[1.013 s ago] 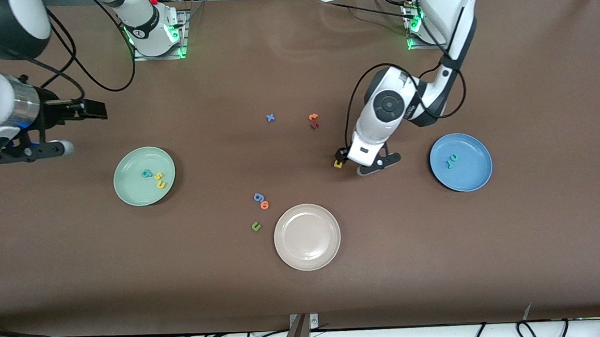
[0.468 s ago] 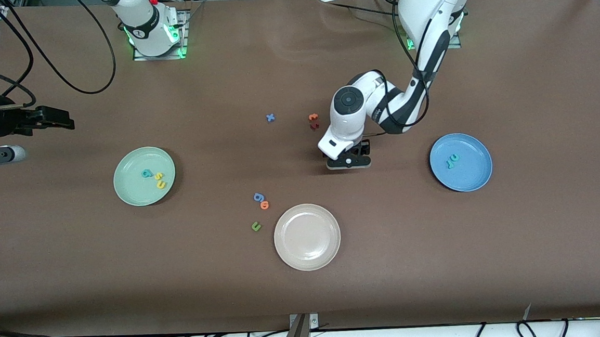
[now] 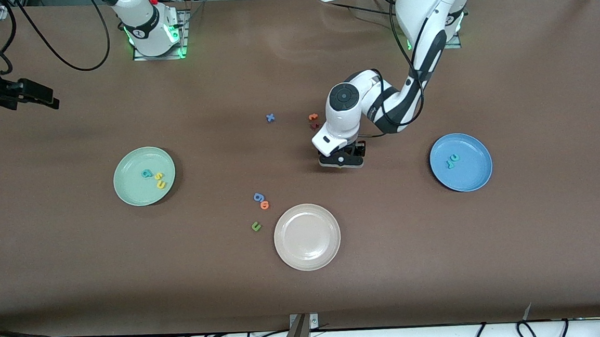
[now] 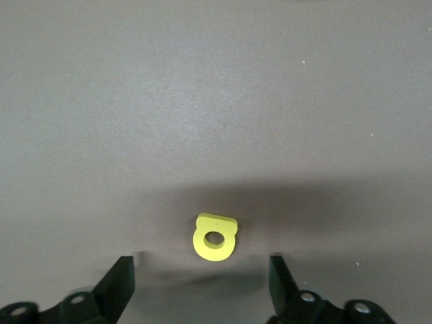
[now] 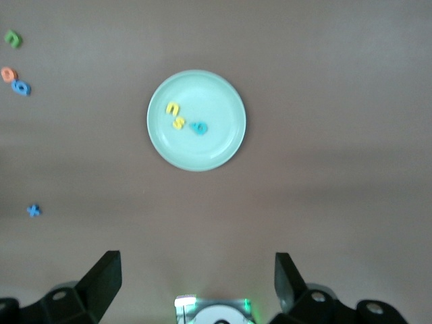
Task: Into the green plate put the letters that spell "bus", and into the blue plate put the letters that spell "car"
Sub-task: 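Close the left gripper on the yellow a and lift it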
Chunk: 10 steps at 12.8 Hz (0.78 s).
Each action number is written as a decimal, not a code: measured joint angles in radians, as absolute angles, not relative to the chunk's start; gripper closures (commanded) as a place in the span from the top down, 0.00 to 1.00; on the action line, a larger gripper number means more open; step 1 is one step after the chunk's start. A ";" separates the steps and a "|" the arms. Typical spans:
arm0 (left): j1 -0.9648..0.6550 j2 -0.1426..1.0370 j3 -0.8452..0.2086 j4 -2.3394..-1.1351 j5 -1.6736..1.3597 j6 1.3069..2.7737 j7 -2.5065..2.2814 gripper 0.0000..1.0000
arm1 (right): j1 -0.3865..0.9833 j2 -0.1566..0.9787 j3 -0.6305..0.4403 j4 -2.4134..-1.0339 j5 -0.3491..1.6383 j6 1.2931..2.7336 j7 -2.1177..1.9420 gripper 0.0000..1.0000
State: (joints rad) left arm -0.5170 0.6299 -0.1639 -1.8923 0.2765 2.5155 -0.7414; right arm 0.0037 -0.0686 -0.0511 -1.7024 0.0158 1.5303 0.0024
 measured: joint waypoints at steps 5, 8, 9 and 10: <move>-0.517 0.640 -0.162 -1.892 0.315 2.522 -0.676 0.81 | 0.001 -0.060 -0.029 -1.702 0.001 1.602 0.008 1.00; -0.517 0.640 -0.161 -1.892 0.315 2.526 -0.644 0.80 | 0.000 -0.059 -0.009 -1.703 -0.001 1.602 0.013 1.00; -0.517 0.640 -0.160 -1.892 0.315 2.530 -0.622 0.80 | 0.000 -0.057 -0.009 -1.703 -0.002 1.599 0.013 1.00; -0.517 0.641 -0.156 -1.892 0.315 2.539 -0.605 0.80 | -0.001 -0.054 -0.009 -1.703 -0.002 1.595 0.013 1.00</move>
